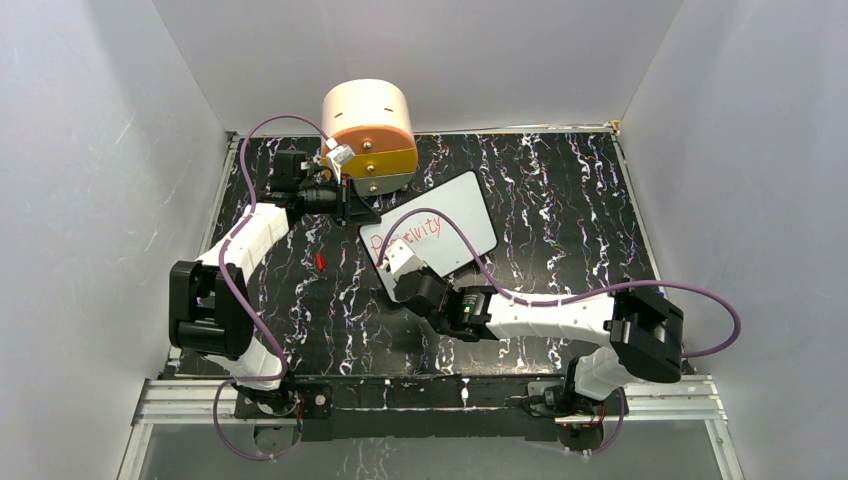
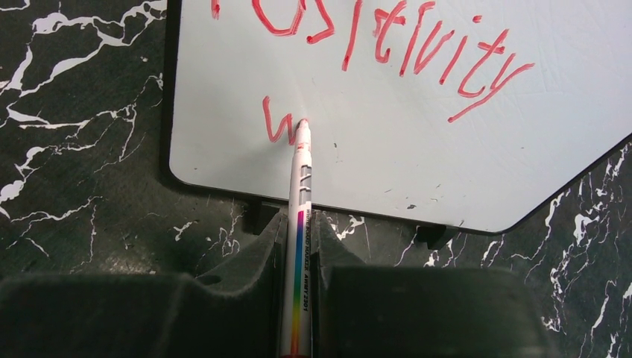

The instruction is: Write a sentence on the whiteboard

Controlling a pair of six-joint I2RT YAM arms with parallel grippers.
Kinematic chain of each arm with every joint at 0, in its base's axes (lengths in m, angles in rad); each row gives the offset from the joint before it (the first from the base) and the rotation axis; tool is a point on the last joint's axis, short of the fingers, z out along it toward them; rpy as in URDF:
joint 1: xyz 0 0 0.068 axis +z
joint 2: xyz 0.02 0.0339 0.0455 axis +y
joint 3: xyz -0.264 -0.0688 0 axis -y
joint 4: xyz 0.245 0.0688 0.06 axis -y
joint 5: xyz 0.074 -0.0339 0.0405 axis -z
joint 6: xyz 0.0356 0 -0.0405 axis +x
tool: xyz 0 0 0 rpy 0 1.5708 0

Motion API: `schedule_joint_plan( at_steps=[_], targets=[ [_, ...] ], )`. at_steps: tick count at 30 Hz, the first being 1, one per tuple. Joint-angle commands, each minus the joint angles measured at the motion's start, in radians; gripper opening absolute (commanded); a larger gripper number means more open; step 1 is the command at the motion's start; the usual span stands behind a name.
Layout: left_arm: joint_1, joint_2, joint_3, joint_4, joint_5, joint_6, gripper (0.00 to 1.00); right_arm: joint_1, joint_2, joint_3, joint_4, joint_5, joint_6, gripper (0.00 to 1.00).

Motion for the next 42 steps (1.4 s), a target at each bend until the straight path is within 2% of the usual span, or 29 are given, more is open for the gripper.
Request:
schedule_joint_plan(
  at_steps=[1,17,42],
  targets=[
    [-0.008,0.024,-0.018,-0.058,-0.072,0.027,0.00,-0.022,-0.021,0.036,0.083,0.046,-0.006,0.00],
    [-0.008,0.027,-0.017,-0.059,-0.077,0.027,0.00,-0.024,-0.098,0.003,0.080,-0.015,0.009,0.00],
    [-0.008,0.029,-0.016,-0.060,-0.076,0.027,0.00,-0.059,-0.035,0.006,0.035,-0.028,0.059,0.00]
  ],
)
